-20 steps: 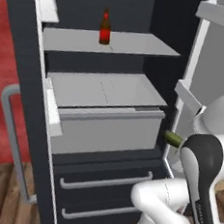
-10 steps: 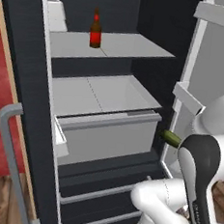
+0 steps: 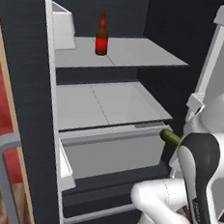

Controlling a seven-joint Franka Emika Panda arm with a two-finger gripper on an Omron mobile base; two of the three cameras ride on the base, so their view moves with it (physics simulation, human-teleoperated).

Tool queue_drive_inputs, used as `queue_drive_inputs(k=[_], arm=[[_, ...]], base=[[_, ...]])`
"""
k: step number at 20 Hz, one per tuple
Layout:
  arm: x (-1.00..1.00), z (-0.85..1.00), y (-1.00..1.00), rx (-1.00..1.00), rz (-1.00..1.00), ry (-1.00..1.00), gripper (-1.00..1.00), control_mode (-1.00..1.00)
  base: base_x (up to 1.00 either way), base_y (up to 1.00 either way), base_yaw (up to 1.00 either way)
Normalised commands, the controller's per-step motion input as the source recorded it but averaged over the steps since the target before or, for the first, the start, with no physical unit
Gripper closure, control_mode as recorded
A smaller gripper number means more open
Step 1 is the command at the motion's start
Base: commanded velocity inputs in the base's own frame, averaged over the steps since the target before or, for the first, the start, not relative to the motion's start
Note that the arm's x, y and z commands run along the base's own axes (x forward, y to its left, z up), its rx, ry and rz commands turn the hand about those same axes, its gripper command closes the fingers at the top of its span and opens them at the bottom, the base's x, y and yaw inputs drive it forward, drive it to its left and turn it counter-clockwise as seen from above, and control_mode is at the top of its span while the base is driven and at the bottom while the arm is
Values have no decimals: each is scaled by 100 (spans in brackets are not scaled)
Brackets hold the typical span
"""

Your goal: Place the beer on the top shelf of the fridge to keep it out of children's reach, and place the lemon and squash on lower shelves for easy access.

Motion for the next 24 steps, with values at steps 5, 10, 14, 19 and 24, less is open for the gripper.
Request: queue_drive_inputs(k=[5,10,14,19,24], arm=[[58,-5,57,0,0,-8,100,-100],[91,-17,53,0,-3,-8,100,-100],[98,-36,13,0,0,-4,100,-100],[74,-46,13,0,0,-7,100,-100],[59,-31,9,0,0,-3,100,-100]], base=[[13,12,0],[0,0,0],[0,0,0],[0,0,0],[0,0,0]])
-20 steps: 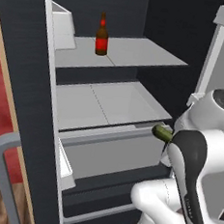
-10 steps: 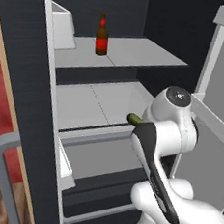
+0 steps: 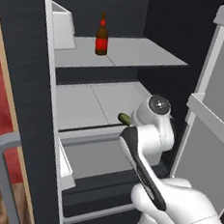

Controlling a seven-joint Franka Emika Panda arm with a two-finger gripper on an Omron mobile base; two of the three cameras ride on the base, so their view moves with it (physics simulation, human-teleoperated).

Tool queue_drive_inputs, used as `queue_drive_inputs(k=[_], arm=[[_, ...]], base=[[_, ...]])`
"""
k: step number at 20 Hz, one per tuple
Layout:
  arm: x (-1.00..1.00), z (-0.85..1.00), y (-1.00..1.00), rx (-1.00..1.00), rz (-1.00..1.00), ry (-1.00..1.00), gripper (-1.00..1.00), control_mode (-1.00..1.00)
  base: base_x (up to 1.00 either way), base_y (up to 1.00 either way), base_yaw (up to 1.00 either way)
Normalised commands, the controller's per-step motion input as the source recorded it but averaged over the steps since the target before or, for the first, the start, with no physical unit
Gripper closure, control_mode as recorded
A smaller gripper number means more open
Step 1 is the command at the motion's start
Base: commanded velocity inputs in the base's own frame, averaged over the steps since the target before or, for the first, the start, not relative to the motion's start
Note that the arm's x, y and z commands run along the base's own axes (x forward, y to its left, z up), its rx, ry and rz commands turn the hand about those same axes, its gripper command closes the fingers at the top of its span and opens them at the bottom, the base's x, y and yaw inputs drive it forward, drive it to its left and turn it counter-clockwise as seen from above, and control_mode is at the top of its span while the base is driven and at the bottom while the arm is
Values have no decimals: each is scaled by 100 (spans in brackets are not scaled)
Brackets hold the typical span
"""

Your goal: Place the beer on the top shelf of the fridge to keep it out of children's reach, and place the lemon and squash on lower shelves for easy access.

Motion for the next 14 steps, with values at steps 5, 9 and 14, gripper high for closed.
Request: queue_drive_inputs(k=[5,9,14], arm=[[53,-5,0,0,2,0,100,-100],[51,-17,10,0,1,0,100,-100],[52,-18,10,0,0,0,100,-100]], base=[[0,0,0],[0,0,0],[0,0,0]])
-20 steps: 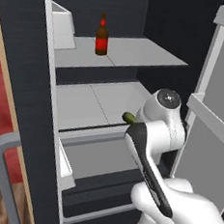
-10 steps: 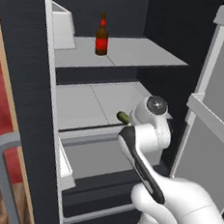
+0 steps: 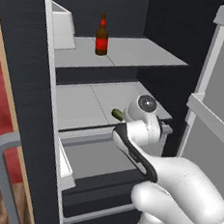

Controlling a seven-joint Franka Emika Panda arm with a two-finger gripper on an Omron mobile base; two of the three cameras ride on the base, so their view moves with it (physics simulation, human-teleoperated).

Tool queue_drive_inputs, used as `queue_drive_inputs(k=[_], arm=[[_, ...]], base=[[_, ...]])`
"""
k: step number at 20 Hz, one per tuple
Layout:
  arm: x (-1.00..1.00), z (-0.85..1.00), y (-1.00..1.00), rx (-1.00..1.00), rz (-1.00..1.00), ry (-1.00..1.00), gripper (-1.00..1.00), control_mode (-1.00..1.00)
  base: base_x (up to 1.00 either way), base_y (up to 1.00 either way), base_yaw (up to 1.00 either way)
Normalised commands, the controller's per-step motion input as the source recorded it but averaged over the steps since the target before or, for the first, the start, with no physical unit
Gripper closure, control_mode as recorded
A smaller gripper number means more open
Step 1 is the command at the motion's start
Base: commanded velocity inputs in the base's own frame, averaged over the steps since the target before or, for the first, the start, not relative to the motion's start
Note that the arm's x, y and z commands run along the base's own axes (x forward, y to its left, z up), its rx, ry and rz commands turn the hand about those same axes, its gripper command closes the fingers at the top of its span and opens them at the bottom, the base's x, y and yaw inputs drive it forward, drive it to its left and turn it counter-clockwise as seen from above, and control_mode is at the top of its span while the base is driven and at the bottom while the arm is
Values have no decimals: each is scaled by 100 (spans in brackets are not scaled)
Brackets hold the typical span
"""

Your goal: Place the beer on the top shelf of the fridge to keep it out of children's reach, and place the lemon and squash on lower shelves for easy access.

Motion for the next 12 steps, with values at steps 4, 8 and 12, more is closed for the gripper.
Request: queue_drive_inputs(k=[4,8,12], arm=[[60,-12,11,0,0,2,100,-100],[68,-15,19,-1,0,5,100,-100],[70,-26,21,-1,0,0,100,-100]], base=[[0,0,0],[0,0,0],[0,0,0]])
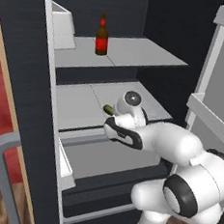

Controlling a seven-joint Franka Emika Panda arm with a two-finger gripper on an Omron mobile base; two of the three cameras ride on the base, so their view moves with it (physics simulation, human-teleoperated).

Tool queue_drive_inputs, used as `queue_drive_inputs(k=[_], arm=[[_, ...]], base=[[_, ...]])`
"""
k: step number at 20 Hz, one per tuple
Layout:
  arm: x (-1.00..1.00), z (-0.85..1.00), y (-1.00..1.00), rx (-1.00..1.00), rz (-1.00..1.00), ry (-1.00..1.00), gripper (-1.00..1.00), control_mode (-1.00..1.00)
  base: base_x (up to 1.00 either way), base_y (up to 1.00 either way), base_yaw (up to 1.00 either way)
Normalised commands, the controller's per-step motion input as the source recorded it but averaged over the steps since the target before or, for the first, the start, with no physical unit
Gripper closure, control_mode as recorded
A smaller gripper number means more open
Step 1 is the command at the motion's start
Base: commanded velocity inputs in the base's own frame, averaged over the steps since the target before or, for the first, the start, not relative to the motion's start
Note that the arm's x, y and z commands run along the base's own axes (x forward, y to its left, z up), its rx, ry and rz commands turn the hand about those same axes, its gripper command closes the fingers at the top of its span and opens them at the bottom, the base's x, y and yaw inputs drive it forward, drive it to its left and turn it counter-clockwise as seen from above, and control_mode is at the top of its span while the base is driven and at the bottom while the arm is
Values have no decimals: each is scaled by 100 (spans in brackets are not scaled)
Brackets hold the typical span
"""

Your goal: Place the beer on the top shelf of the fridge to keep it out of children's reach, and place the lemon and squash on lower shelves for easy access.

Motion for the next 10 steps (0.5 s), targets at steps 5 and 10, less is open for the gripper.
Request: queue_drive_inputs(k=[5,10], arm=[[72,-24,19,0,0,0,100,-100],[74,-9,19,0,0,0,100,-100]], base=[[0,0,0],[0,0,0]])
